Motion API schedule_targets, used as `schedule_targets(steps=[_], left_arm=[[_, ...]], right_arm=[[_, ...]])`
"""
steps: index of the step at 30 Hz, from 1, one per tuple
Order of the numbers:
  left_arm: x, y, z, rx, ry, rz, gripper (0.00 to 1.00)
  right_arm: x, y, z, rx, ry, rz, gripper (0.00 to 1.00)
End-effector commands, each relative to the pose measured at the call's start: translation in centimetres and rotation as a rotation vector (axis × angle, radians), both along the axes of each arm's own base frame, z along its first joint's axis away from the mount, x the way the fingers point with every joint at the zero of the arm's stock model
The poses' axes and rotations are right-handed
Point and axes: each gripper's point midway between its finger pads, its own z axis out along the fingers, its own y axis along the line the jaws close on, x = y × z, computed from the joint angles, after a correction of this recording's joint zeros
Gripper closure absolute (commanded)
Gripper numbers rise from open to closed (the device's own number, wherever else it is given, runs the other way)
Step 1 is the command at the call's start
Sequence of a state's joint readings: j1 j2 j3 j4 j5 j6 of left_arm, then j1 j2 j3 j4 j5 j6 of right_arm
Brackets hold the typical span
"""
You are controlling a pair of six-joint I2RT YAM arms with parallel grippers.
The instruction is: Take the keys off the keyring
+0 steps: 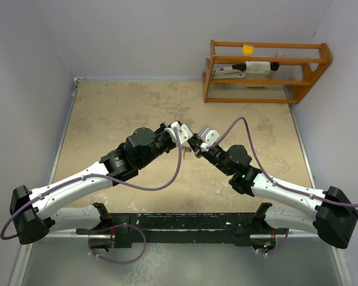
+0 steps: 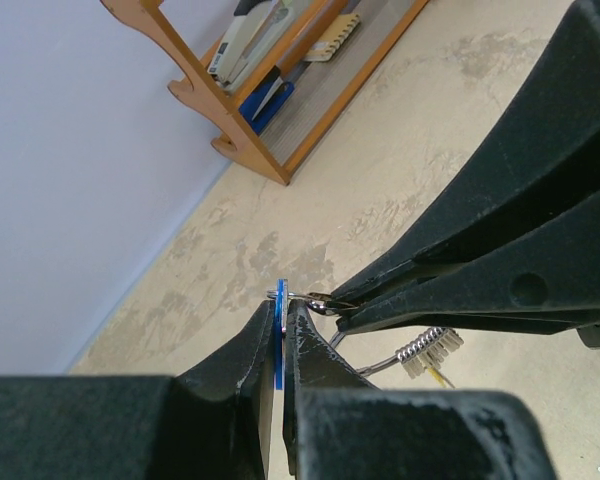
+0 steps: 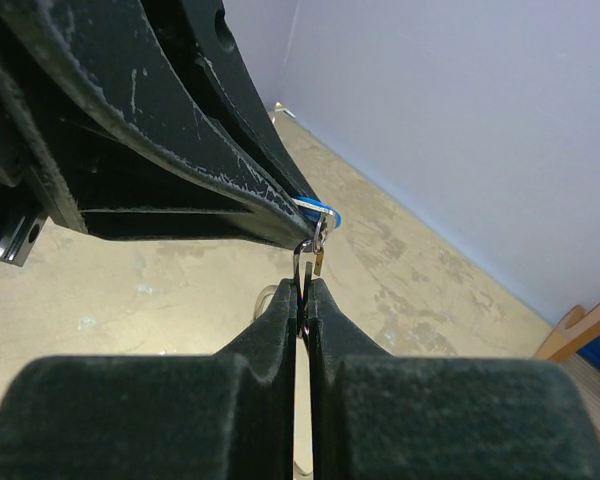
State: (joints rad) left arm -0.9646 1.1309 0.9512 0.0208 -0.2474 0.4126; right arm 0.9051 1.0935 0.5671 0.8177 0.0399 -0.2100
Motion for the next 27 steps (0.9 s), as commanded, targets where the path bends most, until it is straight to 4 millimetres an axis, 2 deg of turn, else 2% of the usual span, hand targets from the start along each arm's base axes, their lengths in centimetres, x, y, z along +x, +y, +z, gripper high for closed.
schedule_targets(steps=[1,11,16,27], left_arm=[[0.6,1.6,0.9,0.0,-0.024,0.055,1.0],[-1.3,0.1,1.3,0.019,0.033,-0.082,1.0],[-2.0,0.2,1.1,0.056,0.062,-0.114,1.0],[-2.9,0.0,-1.0,0.17,0.131,-0.177,1.0]], right_arm=[[-2.1,-0.5,7.3,0.19,-0.143,0.063,1.0],[-3.3,-0.9,8.3,0.199,-0.154,0.098,1.0],[-4.0,-1.3,8.6,0.19,-0.154,0.116,1.0],[-5.5,-1.8,9.7,0.192,-0.162,0.162,1.0]])
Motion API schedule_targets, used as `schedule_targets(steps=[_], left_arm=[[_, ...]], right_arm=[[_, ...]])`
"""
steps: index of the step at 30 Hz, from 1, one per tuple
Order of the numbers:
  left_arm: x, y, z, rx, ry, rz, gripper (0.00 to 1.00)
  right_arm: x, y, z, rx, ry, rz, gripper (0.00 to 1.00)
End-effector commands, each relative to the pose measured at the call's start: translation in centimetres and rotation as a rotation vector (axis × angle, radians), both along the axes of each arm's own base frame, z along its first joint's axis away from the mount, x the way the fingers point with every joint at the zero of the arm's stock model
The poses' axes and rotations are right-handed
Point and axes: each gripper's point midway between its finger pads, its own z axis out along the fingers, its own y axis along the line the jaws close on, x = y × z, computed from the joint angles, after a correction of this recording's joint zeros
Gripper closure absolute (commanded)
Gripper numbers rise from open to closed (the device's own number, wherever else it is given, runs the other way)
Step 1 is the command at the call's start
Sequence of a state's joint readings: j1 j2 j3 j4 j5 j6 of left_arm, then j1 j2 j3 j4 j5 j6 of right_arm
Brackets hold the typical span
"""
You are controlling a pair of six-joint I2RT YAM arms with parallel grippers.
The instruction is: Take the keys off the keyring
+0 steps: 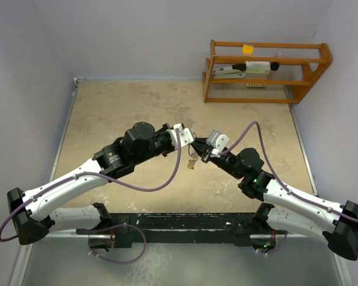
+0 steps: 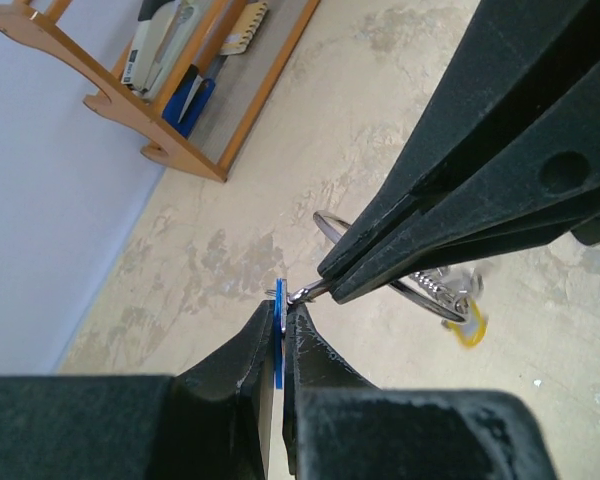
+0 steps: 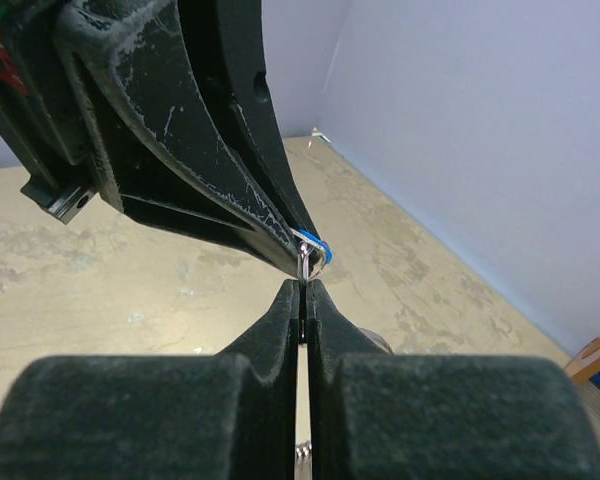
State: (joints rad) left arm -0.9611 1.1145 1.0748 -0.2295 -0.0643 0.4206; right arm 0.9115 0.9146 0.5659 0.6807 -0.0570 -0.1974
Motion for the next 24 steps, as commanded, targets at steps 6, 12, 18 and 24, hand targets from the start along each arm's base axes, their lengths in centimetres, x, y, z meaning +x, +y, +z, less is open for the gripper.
schedule_targets(steps=[6,12,18,24], left_arm=[[0.2,0.8,-1.7,0.092,0.032,0.002,1.0],[-0.9,0.0,-0.5,0.004,0.006,-0.067,1.0],[-1.3,-1.1,-0.2,-0.048,0.019,-0.103,1.0],[-1.4,-2.2,-0.5,-0.073,0.051,-0.133,1.0]], right_arm=[[-2.0,-0.9,7.0,0.177,-0.129,0.051,1.0],[-1.6,-0.9,7.0,0.192,-0.13,0.032,1.0],[-1.1,-1.1,7.1,0.219,-0.133,0.007,1.0],[-0.9,-1.2,7.3,0.244,-0.14,-0.004,1.0]])
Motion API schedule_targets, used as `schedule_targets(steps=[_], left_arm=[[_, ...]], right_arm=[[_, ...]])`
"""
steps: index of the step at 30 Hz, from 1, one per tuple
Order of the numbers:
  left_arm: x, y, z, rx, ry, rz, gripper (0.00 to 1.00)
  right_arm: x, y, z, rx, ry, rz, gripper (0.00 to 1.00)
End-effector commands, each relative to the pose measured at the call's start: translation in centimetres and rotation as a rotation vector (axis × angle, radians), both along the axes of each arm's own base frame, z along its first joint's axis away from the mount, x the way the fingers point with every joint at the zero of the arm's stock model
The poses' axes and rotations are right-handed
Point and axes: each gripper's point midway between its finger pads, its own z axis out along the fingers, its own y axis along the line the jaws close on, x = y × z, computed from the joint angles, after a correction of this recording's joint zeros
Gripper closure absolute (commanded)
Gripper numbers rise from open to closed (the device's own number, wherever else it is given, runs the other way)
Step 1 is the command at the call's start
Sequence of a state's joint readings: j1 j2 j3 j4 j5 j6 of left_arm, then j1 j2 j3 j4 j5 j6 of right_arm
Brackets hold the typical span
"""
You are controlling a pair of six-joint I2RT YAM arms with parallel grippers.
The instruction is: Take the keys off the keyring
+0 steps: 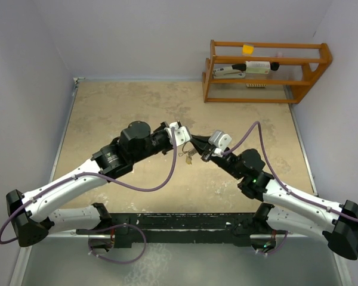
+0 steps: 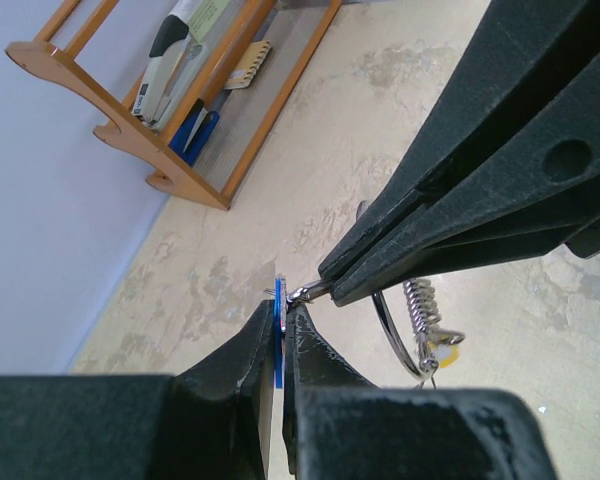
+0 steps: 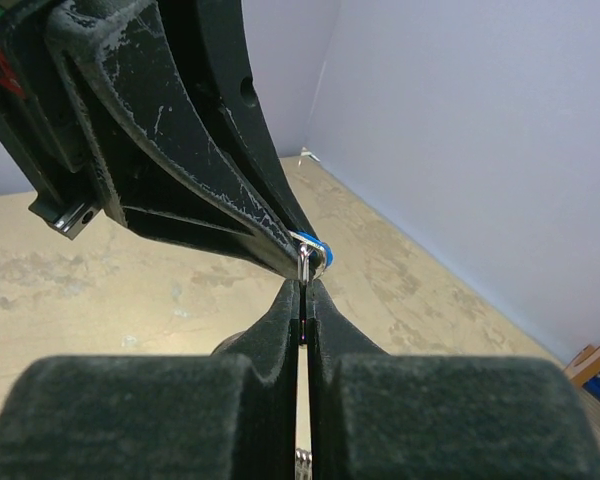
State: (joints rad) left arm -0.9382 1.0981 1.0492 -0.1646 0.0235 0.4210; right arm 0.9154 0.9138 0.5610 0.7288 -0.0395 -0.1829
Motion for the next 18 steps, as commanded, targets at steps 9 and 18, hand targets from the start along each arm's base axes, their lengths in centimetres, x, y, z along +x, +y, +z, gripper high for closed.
schedule_targets(steps=[9,18], left_arm=[[-3.9,-3.1,-1.1,-0.031,0.123,-0.241,0.85],[-0.5,0.5,-1.1,-0.036,0.088,0.048,0.51]], right_arm=[[-0.9,-1.2,7.0,0.216,-0.153,-0.002,1.0],[-1.3,-2.2,8.0,0.203,-0.18,-0.023,1.0]])
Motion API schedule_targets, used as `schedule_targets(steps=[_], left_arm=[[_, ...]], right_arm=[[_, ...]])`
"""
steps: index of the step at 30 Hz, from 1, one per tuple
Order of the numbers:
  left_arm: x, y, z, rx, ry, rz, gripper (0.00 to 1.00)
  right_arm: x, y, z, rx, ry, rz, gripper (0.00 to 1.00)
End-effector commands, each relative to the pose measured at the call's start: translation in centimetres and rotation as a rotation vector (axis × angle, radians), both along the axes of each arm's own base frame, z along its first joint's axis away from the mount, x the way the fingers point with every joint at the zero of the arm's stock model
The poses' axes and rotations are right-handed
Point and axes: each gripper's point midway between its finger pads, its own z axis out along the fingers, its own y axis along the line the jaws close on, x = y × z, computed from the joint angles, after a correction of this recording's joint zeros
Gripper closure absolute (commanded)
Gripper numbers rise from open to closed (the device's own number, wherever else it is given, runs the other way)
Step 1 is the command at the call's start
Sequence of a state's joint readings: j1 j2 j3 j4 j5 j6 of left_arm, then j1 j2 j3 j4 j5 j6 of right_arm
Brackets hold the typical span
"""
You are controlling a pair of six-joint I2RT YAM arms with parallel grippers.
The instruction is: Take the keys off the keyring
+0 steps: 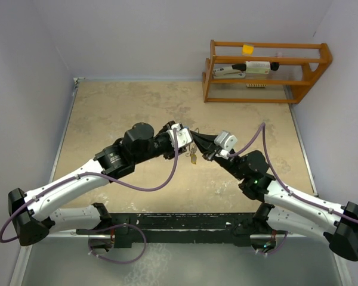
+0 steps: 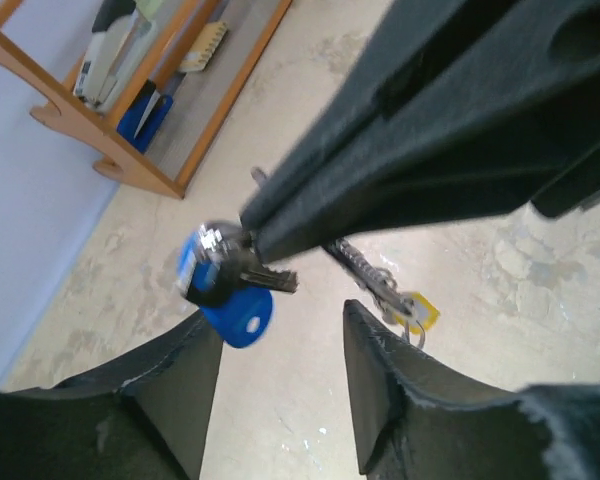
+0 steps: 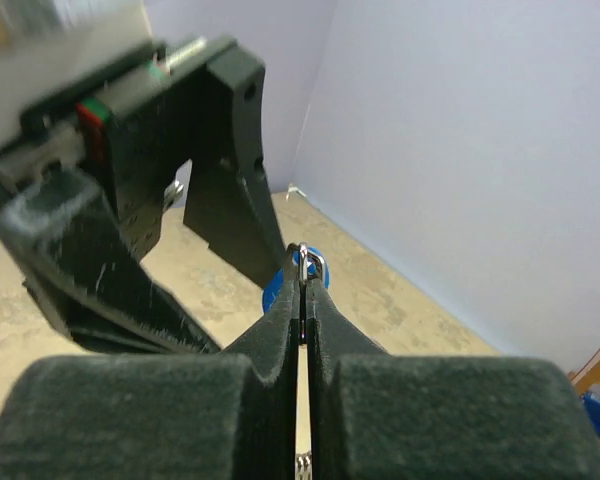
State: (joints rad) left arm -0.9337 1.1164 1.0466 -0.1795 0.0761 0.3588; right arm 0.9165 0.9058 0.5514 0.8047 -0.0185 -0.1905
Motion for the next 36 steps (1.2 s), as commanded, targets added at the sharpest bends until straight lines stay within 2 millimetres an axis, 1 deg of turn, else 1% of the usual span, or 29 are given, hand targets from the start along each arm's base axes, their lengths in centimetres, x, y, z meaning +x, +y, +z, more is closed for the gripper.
schedule_targets(steps=[1,4,6,9,11,15,19,22,26,32,36], left_arm=[[0.5,1.8,0.8,-0.04,-0.013,0.113,0.49],[0.9,3.8,3.5,-0.148,-0.087,0.2,0.48],[0.7,4.5,4.6,-0.205,-0.113,0.215,0.48],[0.2,5.2,6.4,-0.304,-0.146,0.226,0.48],[-0.3,5.4,7.2,-0.359,-0.156,0.209,0.45],[-1.4,4.6,7.4,-0.385,-0.156,0.128,0.39],[-1.1,3.9,6.6,-0.372,-0.144,0.123,0.38],[-1.5,3.4,6.3,-0.381,-0.15,0.088,0.37],[-1.9,3.5,6.7,-0.417,-0.178,0.069,0.38],[-1.9,3.6,7.0,-0.465,-0.206,0.068,0.38],[-1.9,3.5,7.4,-0.516,-0.223,0.07,0.35]], right_arm=[[-1.3,-1.7,6.3,0.141,-0.133,-0.006,1.0],[-1.3,-1.7,6.1,0.134,-0.125,-0.008,1.0],[-1.3,-1.7,6.0,0.131,-0.12,-0.005,1.0],[-1.4,-1.6,5.9,0.13,-0.117,-0.001,1.0],[-1.3,-1.5,5.9,0.128,-0.116,0.0,1.0],[-1.4,-1.3,5.8,0.126,-0.109,0.009,1.0],[-1.5,-1.3,5.8,0.127,-0.106,0.019,1.0],[-1.7,-1.3,5.7,0.125,-0.101,0.026,1.0],[-2.0,-1.4,6.0,0.132,-0.098,0.037,1.0],[-2.2,-1.3,5.9,0.133,-0.094,0.051,1.0],[-2.3,-1.1,5.9,0.132,-0.09,0.06,1.0]])
